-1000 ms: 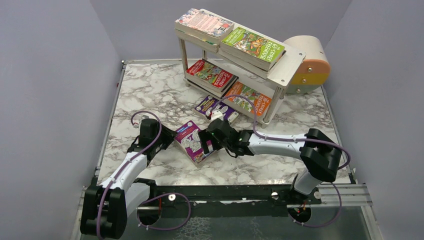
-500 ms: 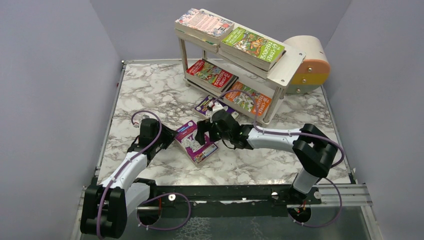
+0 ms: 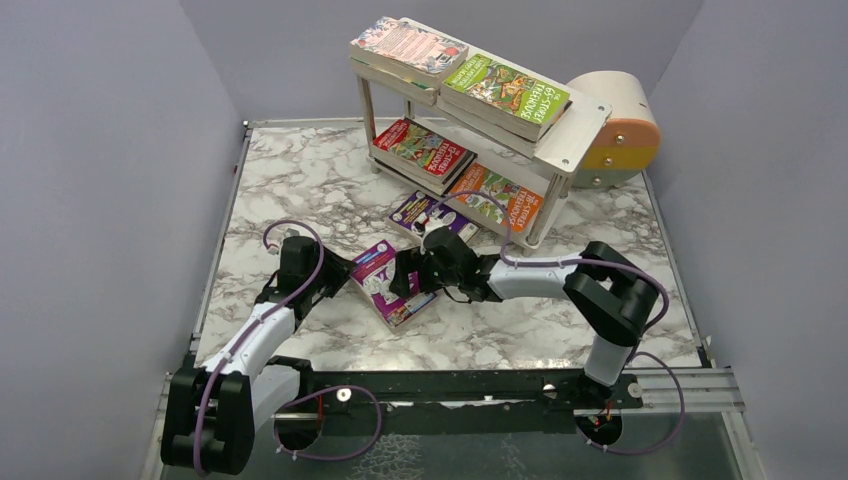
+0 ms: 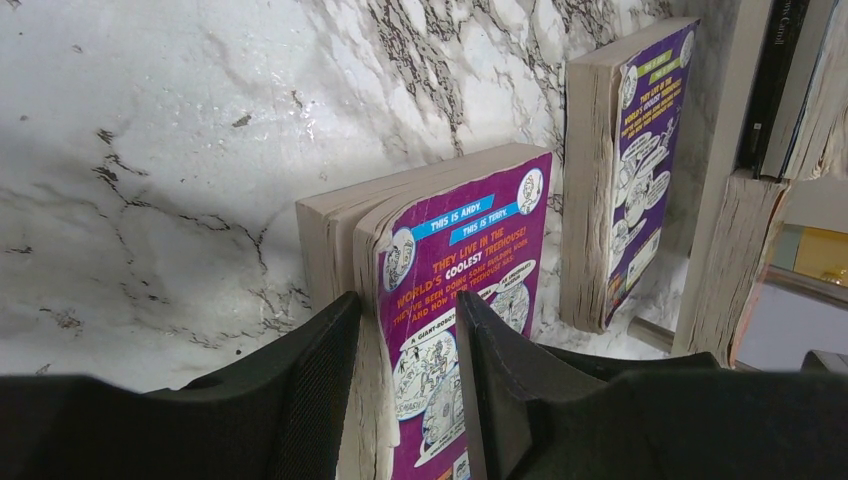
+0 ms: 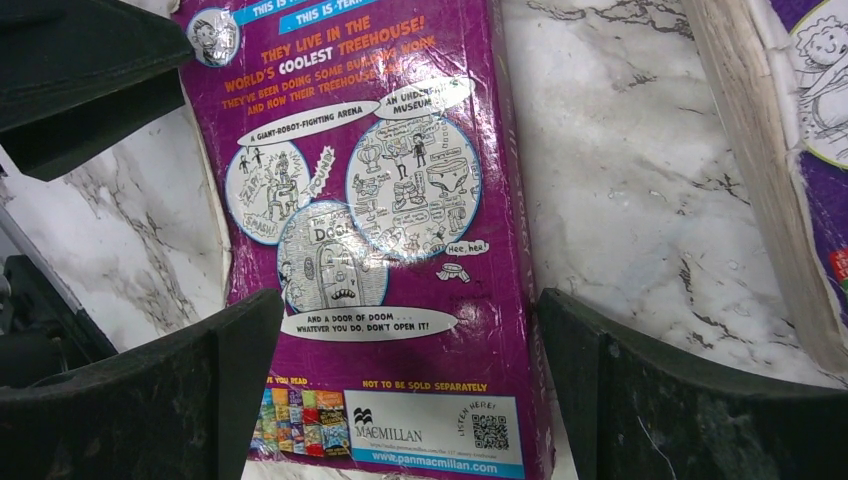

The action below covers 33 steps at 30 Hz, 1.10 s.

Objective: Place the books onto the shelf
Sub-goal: Pick up the book from the center of the board.

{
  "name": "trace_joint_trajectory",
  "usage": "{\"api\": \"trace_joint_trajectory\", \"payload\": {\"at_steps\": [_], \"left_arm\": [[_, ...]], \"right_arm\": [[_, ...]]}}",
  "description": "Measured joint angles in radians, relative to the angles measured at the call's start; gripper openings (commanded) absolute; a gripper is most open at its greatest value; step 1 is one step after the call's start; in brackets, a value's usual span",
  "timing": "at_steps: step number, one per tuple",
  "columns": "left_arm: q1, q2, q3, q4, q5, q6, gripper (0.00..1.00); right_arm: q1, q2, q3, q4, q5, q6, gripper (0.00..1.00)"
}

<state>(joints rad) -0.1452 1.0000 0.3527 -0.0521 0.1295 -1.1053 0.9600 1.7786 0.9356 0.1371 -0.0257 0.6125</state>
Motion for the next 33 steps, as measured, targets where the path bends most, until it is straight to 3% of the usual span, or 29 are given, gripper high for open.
{"api": "trace_joint_trajectory", "payload": {"at_steps": [16, 25, 33], "left_arm": [[0.002, 0.082, 0.0, 0.067, 0.025, 0.001, 0.3], [0.006, 0.126, 0.0, 0.126, 0.038, 0.012, 0.0], [0.006, 0.115, 0.0, 0.155, 0.054, 0.015, 0.0]], "right_arm": [[-0.018, 0.067, -0.013, 0.147, -0.183, 0.0, 0.95], [-0.018, 0.07, -0.013, 0.152, -0.208, -0.016, 0.95], [-0.018, 0.051, -0.019, 0.137, -0.184, -0.013, 0.96]]}}
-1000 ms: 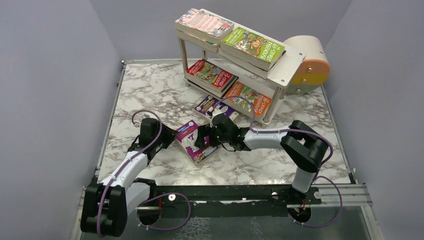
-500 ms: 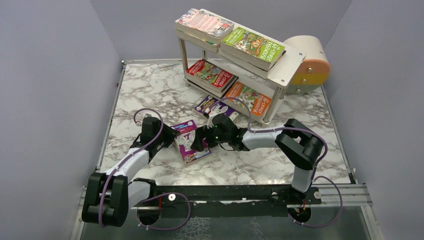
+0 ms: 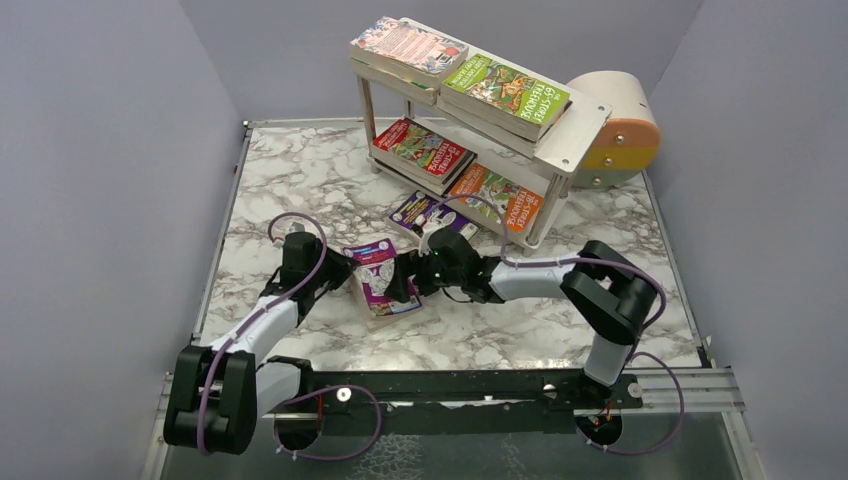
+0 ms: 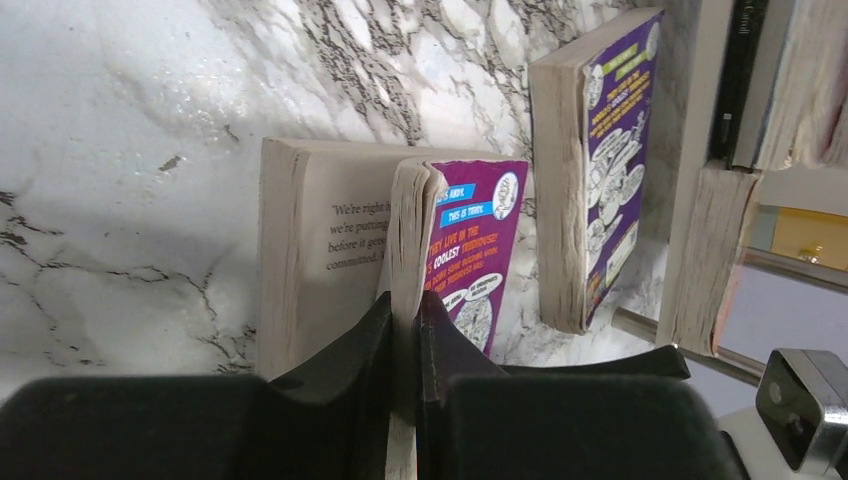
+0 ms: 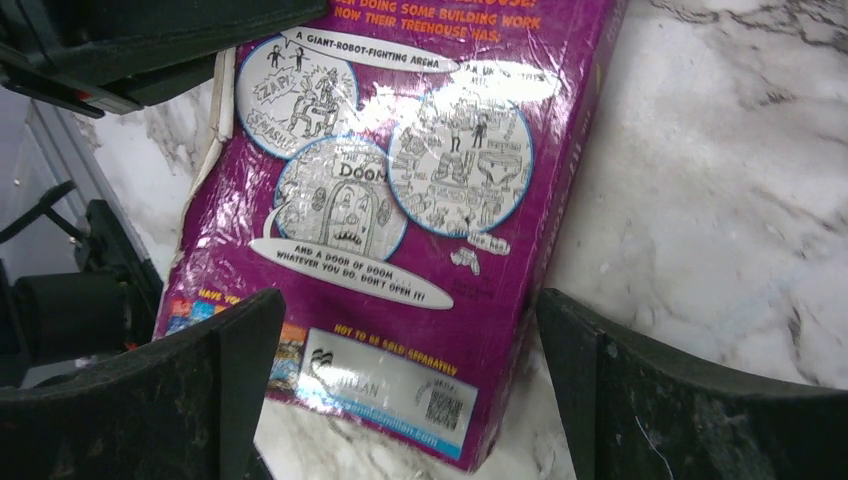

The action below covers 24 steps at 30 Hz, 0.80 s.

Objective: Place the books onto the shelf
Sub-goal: Pick up the book from the center of the board.

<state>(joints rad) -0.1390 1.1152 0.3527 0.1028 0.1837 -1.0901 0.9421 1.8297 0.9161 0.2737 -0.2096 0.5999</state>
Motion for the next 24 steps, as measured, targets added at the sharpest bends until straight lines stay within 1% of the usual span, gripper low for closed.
{"api": "trace_joint_trajectory", "payload": {"at_steps": [2, 6, 10, 16, 24], "left_arm": [[0.0, -0.021, 0.0, -0.008, -0.001, -0.004, 0.0], [-0.001, -0.08, -0.001, -0.012, -0.002, -0.031, 0.0], [0.0, -0.106, -0.032, 0.04, -0.003, -0.077, 0.0], [0.0, -0.087, -0.143, 0.221, 0.008, -0.18, 0.0], [0.0, -0.063, -0.2, 0.454, 0.039, -0.266, 0.0]], "right_arm": [[-0.005, -0.047, -0.025, -0.014, 0.014, 0.01, 0.96], [-0.033, -0.203, -0.091, -0.037, 0.031, 0.046, 0.96], [-0.063, -0.314, -0.157, -0.026, 0.042, 0.087, 0.96], [-0.07, -0.332, -0.263, 0.01, 0.043, 0.153, 0.96], [-0.071, -0.299, -0.342, 0.129, 0.028, 0.255, 0.96]]}}
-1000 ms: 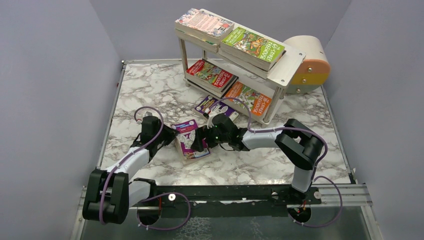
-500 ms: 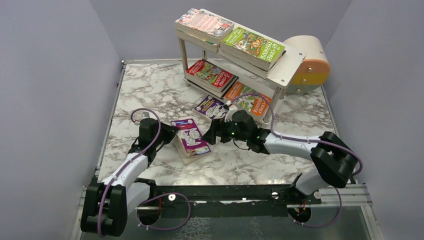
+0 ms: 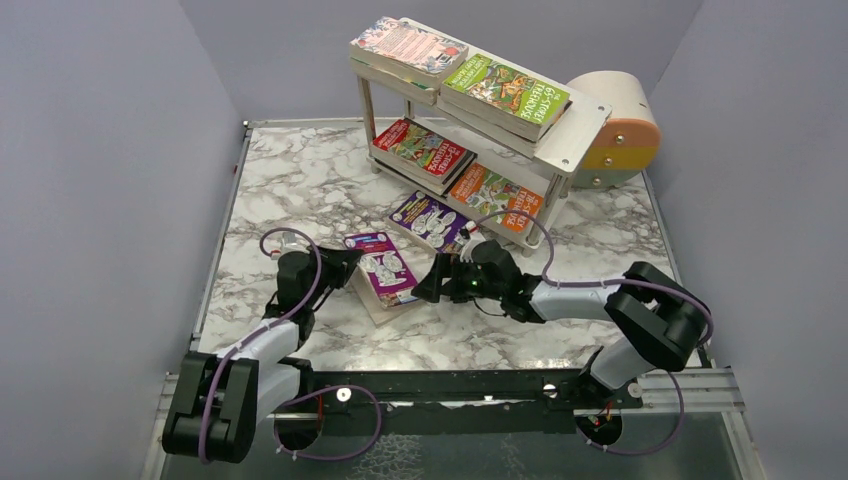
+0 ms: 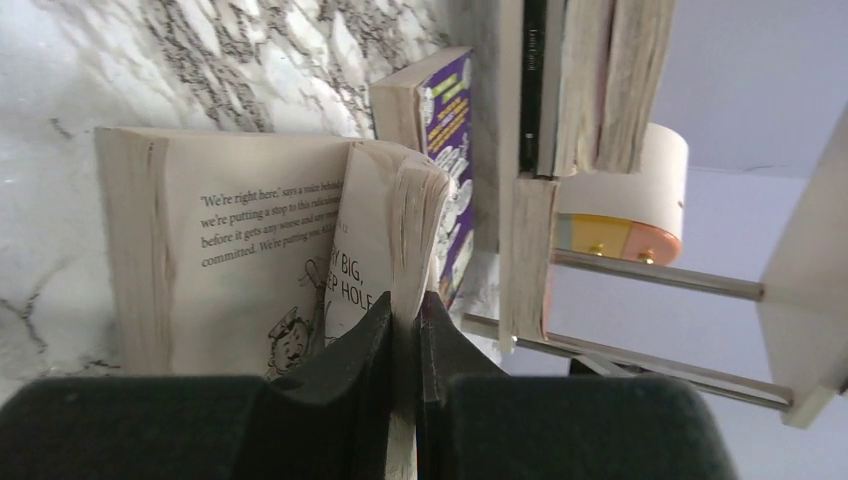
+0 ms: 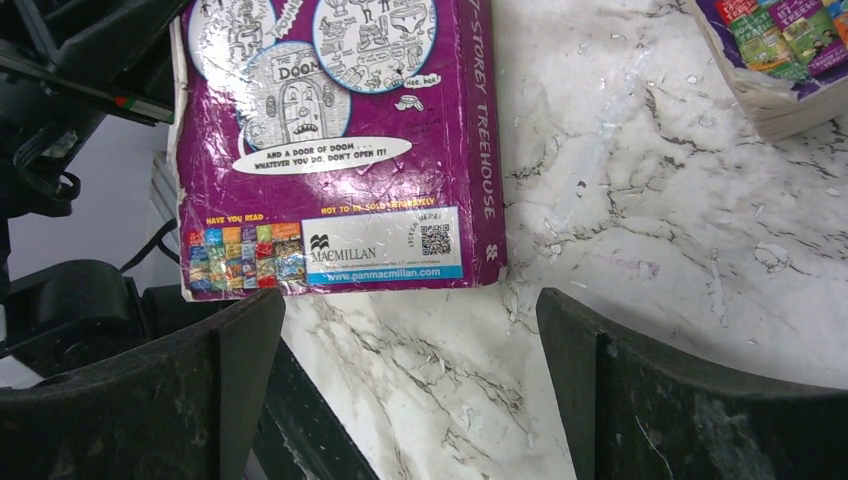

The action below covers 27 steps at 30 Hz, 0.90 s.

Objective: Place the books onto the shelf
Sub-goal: Pick up the book from the center of the board.

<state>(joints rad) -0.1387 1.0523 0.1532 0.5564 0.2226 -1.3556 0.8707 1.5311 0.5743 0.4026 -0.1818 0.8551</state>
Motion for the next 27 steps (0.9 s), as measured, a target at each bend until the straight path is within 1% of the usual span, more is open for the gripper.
{"api": "trace_joint_trajectory", "payload": {"at_steps": [8, 12, 18, 27], "left_arm": [[0.002, 0.035, -0.04, 0.175, 0.04, -0.071, 0.0], [0.004, 0.046, -0.047, 0.233, 0.057, -0.098, 0.0], [0.006, 0.06, -0.047, 0.284, 0.082, -0.132, 0.0], [0.006, 0.07, -0.035, 0.292, 0.11, -0.163, 0.0]], "right_arm": [[-0.009, 0.058, -0.043, 0.138, -0.03, 0.081, 0.96], [-0.016, 0.094, -0.064, 0.209, -0.044, 0.113, 0.95], [-0.023, 0.135, -0.073, 0.285, -0.054, 0.144, 0.95], [-0.033, 0.216, -0.073, 0.423, -0.096, 0.164, 0.93]]}}
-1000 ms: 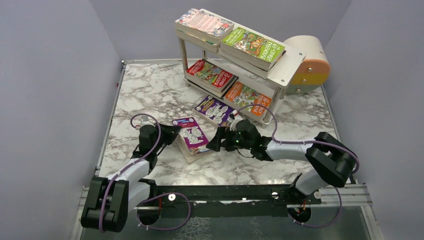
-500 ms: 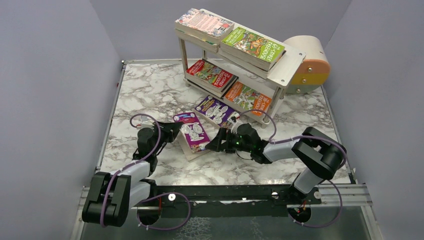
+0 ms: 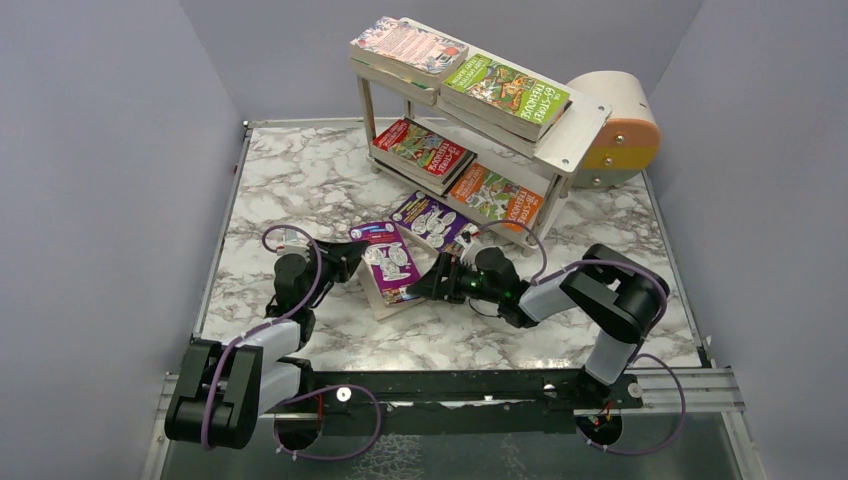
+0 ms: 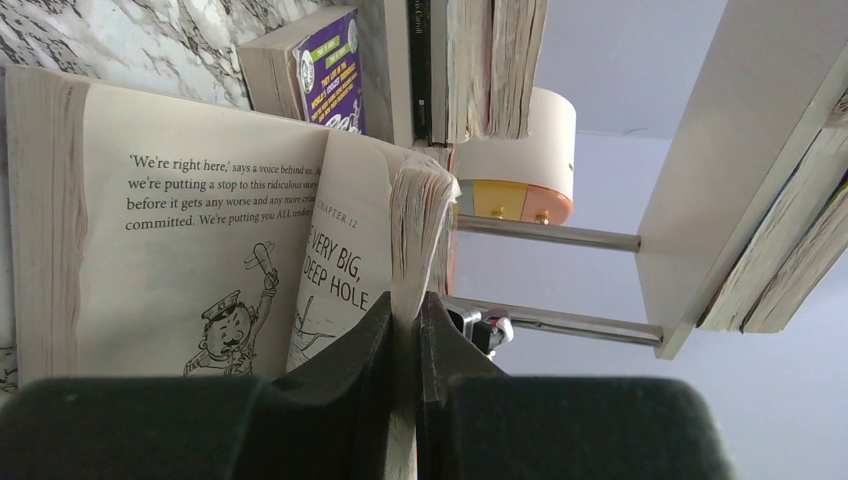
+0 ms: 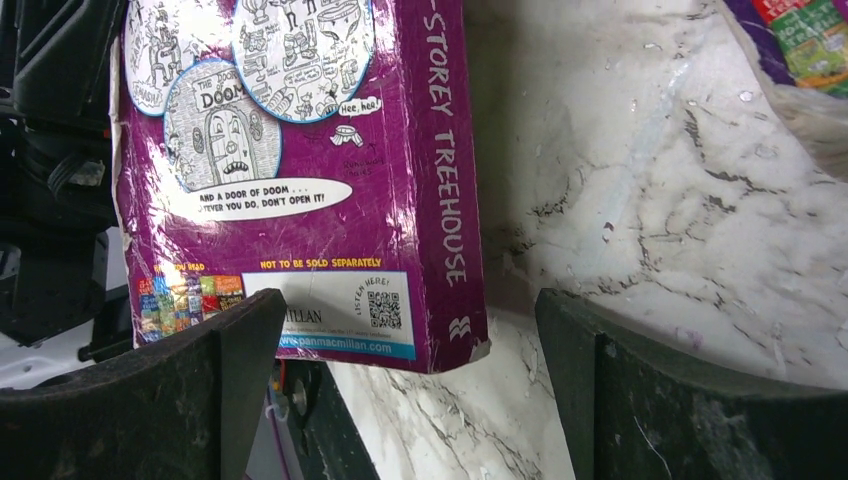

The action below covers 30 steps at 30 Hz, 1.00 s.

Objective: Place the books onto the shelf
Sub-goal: Pick up the book from the center of the board.

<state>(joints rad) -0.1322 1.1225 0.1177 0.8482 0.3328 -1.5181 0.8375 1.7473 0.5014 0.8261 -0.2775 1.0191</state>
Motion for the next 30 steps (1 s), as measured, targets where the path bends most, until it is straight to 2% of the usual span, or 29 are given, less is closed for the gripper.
{"api": "trace_joint_trajectory", "payload": {"at_steps": [15, 20, 30], "left_arm": [[0.0, 0.003, 0.0, 0.027, 0.022, -0.047, 0.0], [0.0, 0.013, 0.0, 0.043, 0.029, -0.056, 0.0], [0.001, 0.047, 0.033, 0.068, 0.049, -0.064, 0.0]], "right_arm": [[-0.002, 0.116, -0.01, 0.308, -0.079, 0.066, 0.82], [-0.002, 0.152, -0.011, 0.362, -0.089, 0.087, 0.72], [-0.01, 0.166, -0.013, 0.39, -0.099, 0.111, 0.43]]}}
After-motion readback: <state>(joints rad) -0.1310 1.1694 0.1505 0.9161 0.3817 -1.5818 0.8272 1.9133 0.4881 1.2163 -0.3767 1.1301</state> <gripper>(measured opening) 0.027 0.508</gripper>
